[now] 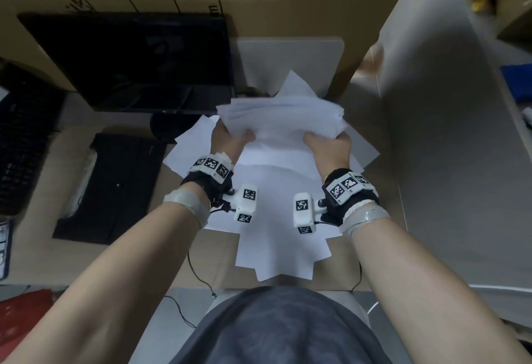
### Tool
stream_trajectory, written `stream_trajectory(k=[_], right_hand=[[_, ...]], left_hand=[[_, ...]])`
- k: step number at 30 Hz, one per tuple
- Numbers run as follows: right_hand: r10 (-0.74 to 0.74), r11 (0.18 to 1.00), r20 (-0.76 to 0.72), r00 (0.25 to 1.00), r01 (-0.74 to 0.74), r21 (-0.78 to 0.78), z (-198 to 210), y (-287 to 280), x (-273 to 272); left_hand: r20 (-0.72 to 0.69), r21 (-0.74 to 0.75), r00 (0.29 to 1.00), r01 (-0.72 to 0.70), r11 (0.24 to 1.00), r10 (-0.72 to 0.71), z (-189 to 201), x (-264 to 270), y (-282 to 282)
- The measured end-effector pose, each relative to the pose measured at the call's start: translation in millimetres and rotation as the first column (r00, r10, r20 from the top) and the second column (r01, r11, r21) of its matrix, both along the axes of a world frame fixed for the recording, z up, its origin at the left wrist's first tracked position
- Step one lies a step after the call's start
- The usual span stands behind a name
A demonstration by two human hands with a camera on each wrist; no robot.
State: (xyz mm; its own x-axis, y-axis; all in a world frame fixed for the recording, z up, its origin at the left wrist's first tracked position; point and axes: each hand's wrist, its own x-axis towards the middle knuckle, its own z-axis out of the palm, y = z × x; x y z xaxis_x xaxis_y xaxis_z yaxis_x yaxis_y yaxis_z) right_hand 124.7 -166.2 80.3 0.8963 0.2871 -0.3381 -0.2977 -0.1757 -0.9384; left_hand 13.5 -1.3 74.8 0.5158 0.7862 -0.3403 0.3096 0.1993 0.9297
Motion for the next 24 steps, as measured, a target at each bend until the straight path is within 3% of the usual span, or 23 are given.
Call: stream_trajectory(k=[6, 13, 24], right_hand=[[0.078, 0.996, -0.105, 0.991, -0.081, -0.025, -17, -11, -9], [0.018, 0.994, -0.133, 0.991, -0.003, 0.106, 0, -7, -2], [-0.096, 0.983, -0.182, 0.979, 0.122, 0.138, 4, 15, 12]], left_hand=[[0.026, -0.028, 0.995, 0.096, 0.995, -0.096, -1, -2, -13], [0.063, -0.099, 0.977, -0.197, 0.975, 0.204, 19, 30, -17], [0.005, -0.043, 0.961, -0.276, 0.960, 0.277, 12, 46, -3]])
